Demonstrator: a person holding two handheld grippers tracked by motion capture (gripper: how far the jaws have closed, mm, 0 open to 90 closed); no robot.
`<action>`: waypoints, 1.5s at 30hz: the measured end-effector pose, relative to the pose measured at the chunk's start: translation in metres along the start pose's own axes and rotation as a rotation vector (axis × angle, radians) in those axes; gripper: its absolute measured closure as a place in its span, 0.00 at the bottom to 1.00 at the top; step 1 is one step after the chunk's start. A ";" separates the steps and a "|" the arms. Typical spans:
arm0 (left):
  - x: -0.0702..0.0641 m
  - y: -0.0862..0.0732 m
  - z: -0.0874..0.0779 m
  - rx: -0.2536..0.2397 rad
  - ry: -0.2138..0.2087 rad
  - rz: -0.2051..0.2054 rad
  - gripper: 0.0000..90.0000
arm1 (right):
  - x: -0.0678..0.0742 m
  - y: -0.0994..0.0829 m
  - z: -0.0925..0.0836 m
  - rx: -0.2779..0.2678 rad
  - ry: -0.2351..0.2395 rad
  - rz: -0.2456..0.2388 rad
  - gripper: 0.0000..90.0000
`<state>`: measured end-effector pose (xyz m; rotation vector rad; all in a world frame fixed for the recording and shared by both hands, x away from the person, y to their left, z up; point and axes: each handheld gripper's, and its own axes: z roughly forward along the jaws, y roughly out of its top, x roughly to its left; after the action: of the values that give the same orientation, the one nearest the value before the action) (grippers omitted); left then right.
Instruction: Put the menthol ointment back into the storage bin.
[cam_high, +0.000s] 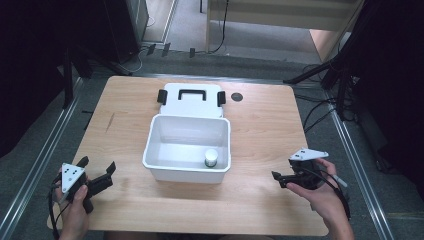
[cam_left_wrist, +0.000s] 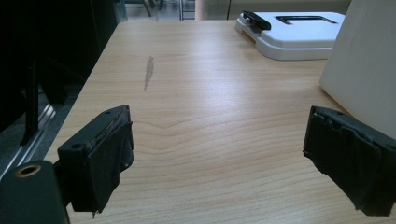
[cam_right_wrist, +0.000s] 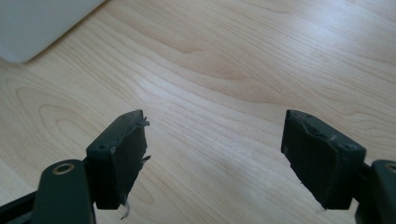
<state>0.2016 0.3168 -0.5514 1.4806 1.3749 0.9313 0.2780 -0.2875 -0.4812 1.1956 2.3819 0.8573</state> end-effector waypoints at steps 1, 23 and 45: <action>0.000 0.000 0.000 0.000 -0.001 -0.001 0.10 | 0.000 -0.005 0.001 -0.025 0.002 0.024 0.25; 0.000 0.000 0.000 0.002 0.000 0.003 0.10 | -0.010 -0.087 0.007 -0.447 -0.056 0.264 0.29; -0.001 0.000 0.000 0.006 0.001 0.008 0.10 | 0.003 -0.100 0.000 -0.506 -0.202 0.400 0.13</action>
<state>0.2018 0.3162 -0.5513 1.4916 1.3747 0.9343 0.2157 -0.3316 -0.5465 1.4657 1.6464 1.2935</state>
